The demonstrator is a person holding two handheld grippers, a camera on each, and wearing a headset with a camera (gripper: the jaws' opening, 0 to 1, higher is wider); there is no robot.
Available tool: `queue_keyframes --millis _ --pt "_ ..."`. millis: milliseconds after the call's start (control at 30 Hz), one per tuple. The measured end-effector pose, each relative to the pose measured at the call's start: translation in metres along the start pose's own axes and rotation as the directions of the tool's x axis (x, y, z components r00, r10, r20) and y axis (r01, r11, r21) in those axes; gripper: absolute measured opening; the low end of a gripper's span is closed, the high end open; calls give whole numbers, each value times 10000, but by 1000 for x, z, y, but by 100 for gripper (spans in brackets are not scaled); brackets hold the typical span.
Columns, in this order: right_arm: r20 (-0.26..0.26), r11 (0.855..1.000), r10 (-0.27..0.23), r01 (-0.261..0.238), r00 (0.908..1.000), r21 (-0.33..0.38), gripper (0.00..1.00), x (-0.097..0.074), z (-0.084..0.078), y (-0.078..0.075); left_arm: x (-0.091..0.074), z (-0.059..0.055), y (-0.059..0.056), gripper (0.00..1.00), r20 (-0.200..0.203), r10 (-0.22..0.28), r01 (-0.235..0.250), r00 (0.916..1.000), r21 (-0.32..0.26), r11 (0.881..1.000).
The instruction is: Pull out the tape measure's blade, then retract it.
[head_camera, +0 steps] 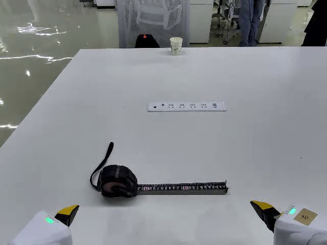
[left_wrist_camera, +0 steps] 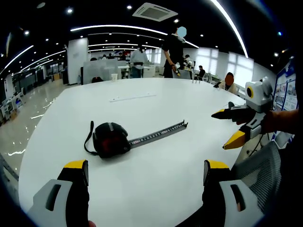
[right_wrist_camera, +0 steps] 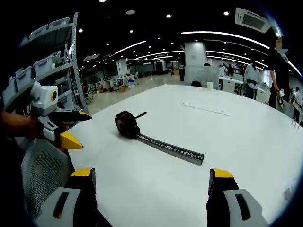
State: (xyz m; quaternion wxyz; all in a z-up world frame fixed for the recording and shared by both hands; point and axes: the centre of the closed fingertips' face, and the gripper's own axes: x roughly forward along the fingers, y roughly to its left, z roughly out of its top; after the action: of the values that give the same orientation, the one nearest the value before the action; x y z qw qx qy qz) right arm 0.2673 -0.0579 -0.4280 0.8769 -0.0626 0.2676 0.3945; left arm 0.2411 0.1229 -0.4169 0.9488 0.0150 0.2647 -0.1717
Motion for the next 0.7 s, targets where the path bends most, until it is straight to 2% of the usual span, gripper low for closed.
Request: queue_keyframes --millis 700 --pt "-21 9997 179 -179 9998 -135 99 0 1 -2 3 1 1 99 -60 106 -106 9999 -41 9999"
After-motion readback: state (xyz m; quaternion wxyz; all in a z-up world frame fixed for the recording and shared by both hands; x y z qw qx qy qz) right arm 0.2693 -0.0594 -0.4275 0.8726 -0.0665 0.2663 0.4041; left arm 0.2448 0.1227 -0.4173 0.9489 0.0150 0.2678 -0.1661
